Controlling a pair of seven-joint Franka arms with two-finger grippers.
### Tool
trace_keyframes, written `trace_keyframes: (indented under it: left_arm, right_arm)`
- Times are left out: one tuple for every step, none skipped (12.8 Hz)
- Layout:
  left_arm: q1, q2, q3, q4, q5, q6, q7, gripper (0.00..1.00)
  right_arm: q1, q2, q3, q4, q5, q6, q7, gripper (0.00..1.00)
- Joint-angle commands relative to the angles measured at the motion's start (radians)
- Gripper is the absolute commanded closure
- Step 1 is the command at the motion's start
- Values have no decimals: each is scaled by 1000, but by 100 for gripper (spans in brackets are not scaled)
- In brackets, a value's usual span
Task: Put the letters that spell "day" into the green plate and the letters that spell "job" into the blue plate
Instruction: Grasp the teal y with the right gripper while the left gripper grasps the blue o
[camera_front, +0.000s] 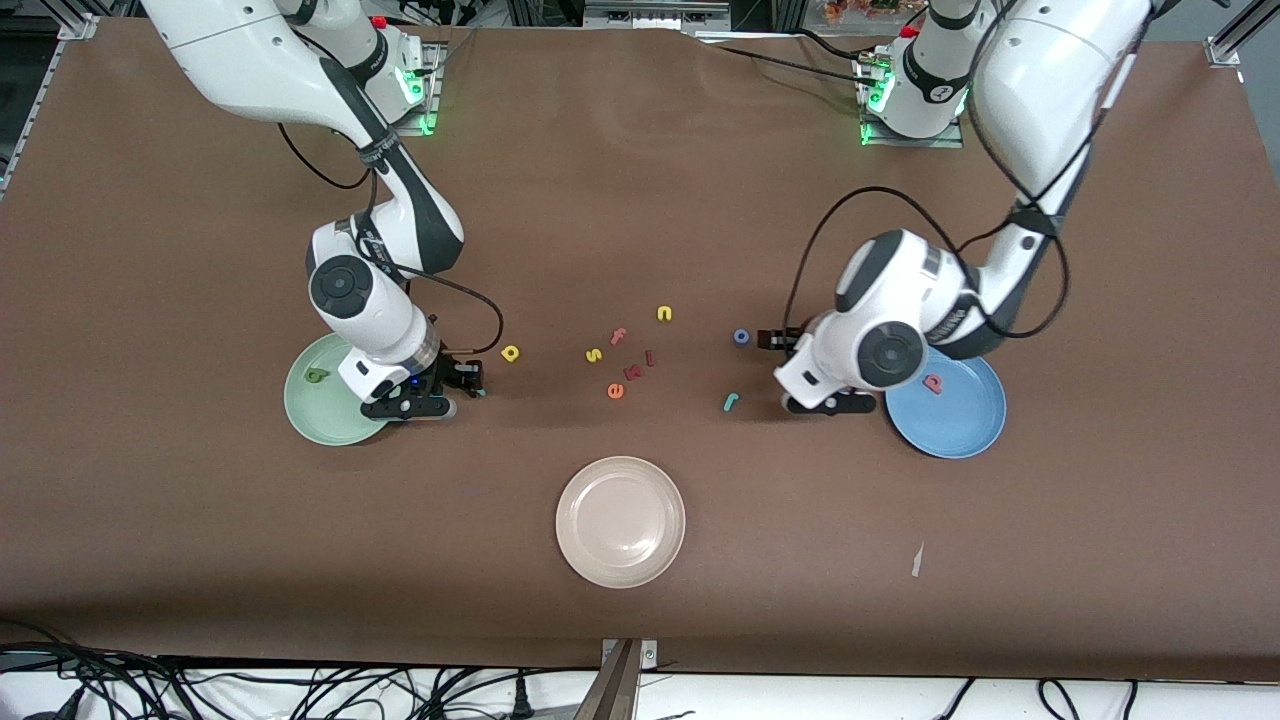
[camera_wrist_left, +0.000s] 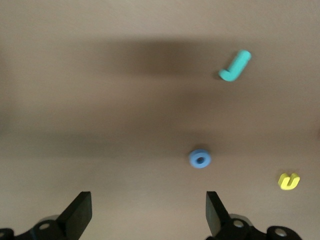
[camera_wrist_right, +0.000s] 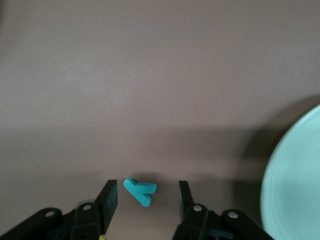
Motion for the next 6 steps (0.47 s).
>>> trace_keyframes:
  left_arm:
    - [-45, -22, 1, -98, 5, 136, -69, 0]
    - [-47, -22, 1, -127, 5, 188, -71, 0]
    - [-47, -22, 1, -157, 5, 240, -70, 1]
    - [-50, -22, 1, -185, 6, 291, -70, 3]
    - [-55, -20, 1, -196, 17, 315, -70, 8]
    - [-58, -12, 0, -195, 58, 326, -70, 14]
  right_arm:
    - [38, 39, -25, 26, 12, 11, 44, 38]
    - [39, 46, -25, 26, 13, 20, 70, 38]
    - [52, 51, -25, 26, 12, 23, 82, 38]
    - [56, 53, -26, 26, 12, 23, 84, 39]
    - [56, 57, -26, 26, 12, 23, 84, 39]
    - [61, 63, -28, 23, 12, 36, 84, 39]
